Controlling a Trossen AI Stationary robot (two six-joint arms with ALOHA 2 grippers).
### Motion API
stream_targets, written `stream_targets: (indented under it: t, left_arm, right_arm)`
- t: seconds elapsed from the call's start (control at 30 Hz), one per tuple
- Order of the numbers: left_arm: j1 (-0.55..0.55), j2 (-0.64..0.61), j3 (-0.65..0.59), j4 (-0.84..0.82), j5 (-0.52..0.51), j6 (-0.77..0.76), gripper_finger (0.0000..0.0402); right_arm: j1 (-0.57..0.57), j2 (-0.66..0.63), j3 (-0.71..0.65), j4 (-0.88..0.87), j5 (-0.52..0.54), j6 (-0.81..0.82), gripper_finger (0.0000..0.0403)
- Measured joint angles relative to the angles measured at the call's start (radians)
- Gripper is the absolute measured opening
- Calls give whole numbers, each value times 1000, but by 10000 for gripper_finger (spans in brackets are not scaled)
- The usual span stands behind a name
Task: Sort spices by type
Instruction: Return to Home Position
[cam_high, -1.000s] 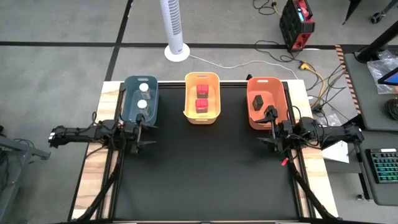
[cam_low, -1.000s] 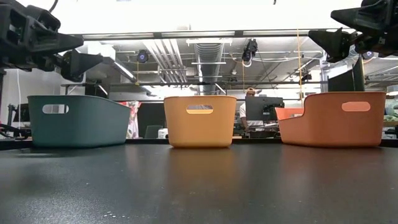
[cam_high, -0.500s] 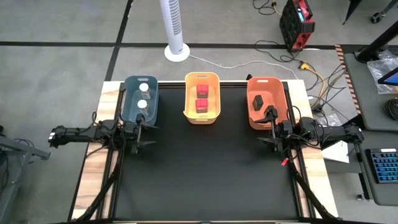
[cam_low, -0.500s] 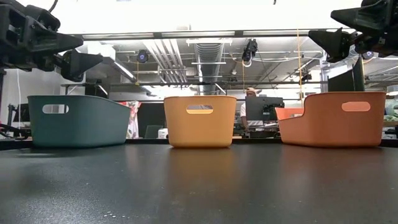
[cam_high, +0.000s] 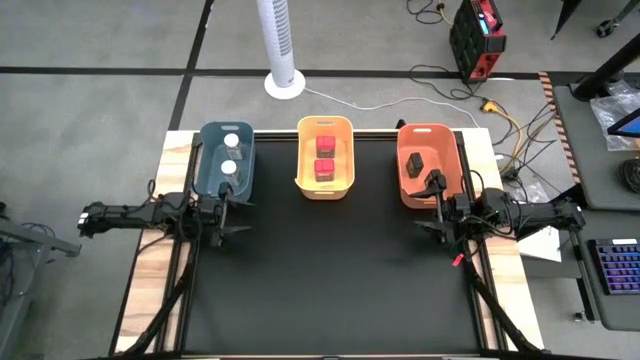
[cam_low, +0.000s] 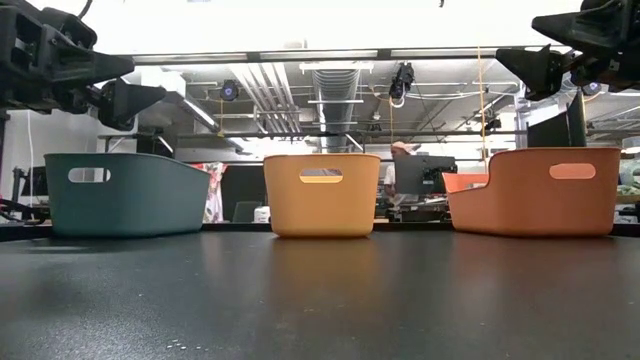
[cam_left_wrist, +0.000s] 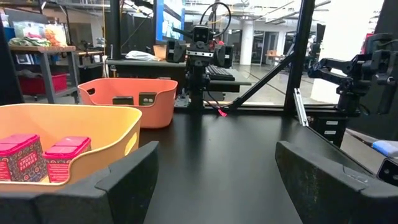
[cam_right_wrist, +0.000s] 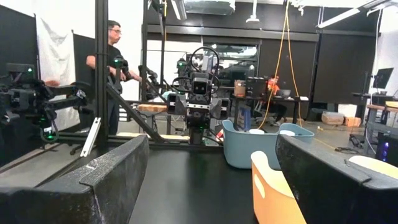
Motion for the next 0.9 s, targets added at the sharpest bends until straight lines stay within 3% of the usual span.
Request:
stream_targets:
  t: [0.9]
  left_arm:
    - [0,11,10,3,0,0,304]
  right_arm:
    - [0,0,0,0,0,-1,343]
